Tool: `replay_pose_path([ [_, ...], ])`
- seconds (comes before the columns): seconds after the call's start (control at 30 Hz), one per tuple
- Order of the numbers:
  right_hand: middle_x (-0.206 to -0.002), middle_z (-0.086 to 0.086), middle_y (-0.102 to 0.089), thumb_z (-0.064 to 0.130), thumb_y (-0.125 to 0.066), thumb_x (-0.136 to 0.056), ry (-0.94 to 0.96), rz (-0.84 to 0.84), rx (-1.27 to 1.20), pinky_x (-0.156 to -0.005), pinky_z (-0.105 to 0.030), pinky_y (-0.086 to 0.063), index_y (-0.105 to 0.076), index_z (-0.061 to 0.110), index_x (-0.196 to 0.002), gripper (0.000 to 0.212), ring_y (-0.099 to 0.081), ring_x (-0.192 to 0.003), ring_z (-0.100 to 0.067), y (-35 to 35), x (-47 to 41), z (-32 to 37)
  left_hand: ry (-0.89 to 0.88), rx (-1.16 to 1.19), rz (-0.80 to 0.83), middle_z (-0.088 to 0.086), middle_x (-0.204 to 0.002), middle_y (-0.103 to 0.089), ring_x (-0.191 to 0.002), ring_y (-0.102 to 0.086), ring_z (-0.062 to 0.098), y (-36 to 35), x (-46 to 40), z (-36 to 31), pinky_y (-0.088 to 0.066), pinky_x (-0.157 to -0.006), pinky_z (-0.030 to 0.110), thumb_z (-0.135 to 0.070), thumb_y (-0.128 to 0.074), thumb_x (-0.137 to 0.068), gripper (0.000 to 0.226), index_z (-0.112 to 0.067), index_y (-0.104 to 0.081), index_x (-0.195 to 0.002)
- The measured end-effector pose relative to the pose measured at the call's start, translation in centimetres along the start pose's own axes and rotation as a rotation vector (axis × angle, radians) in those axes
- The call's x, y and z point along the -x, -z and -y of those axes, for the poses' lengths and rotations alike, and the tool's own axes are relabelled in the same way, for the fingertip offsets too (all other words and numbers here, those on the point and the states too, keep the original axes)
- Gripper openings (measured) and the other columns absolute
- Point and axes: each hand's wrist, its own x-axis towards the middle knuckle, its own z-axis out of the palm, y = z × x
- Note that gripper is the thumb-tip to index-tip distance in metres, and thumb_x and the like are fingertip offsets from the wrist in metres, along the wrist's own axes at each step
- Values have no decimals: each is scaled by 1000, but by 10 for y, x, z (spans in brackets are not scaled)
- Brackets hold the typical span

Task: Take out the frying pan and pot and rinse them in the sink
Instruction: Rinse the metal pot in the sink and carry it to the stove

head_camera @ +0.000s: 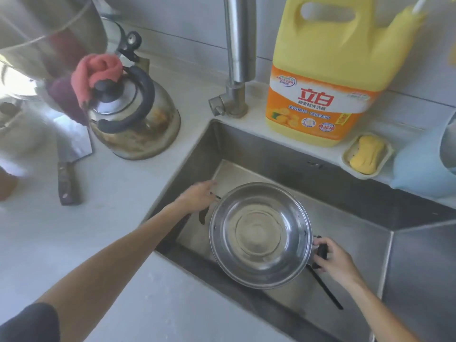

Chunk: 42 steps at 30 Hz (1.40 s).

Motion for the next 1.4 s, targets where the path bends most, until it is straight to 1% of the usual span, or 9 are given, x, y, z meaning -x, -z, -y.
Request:
replay_pose_path([
  [0.1,-94,-1,-69,0,-68,-82,7,-9,-3,-62,-36,-61,-60,39,-76,40,-71,-67,-15,2,-4,-1,-202,202,-633,-18,-93,-59,-81,-59,9,50,-1,-45,-50,-72,34,-47,-53,-85,49,-37,-42,-131],
  [0.17,-91,-4,-68,1,-69,-82,7,-15,12,-64,-40,-61,-59,38,-76,39,-72,-65,-16,2,-6,-3,-181,258,-821,-20,-83,-58,-75,-55,2,81,-10,-72,-37,-59,23,-67,-49,-76,59,-43,-41,-130],
  [0.37,-92,-3,-66,2,-69,-82,3,-3,34,-65,-37,-61,-58,37,-77,37,-72,-67,-16,1,-10,-5,-160,27,-696,-11,-94,-68,-91,-63,18,98,-40,-94,-34,-64,26,-47,-51,-80,30,-35,-69,-100],
  [0.5,-99,0,-66,1,-69,-82,14,-10,21,-52,-21,-55,-58,32,-81,32,-72,-64,-15,2,-13,-5,-165,73,-700,-16,-87,-59,-90,-61,15,99,-40,-79,-37,-68,27,-45,-46,-81,28,-41,-63,-103],
  [0.7,-96,4,-64,1,-69,-82,-9,-11,9,-55,-23,-58,-56,28,-83,31,-70,-74,-20,-4,-6,-8,-132,327,-684,-15,-81,-57,-78,-60,8,40,-3,-26,-48,-69,31,-62,-49,-82,33,-35,-51,-101],
  [0.87,-88,7,-62,1,-67,-81,-27,-44,-5,-52,-21,-56,-55,33,-77,34,-64,-71,-17,-8,-6,-13,62,-139,45,3,-115,-55,-90,-56,19,-27,2,27,-47,-85,35,-45,-56,-84,42,-30,-50,-123],
  [1.03,-92,0,-59,-3,-62,-84,-55,-37,-29,-51,-19,-55,-54,31,-81,35,-61,-72,-14,-12,-11,-22,119,129,107,5,-135,-52,-121,-49,22,-41,-5,26,-41,-98,31,-27,-56,-86,30,-26,-58,-116],
  [1.23,-98,-9,-62,-4,-53,-91,-152,123,-196,-52,-18,-53,-57,21,-96,27,-61,-71,-14,-13,-10,-25,-134,4,-42,-9,-97,-68,-89,-63,18,-4,3,6,-48,-85,31,-20,-49,-90,27,-33,-65,-106],
  [1.4,-84,-10,-64,-2,-54,-90,-141,156,-348,-52,-18,-49,-62,6,-115,28,-58,-55,-13,19,5,13,-88,-173,-66,-27,-54,-59,-69,-60,0,26,26,13,-39,-59,25,-36,-50,-83,19,-50,-60,-91],
])
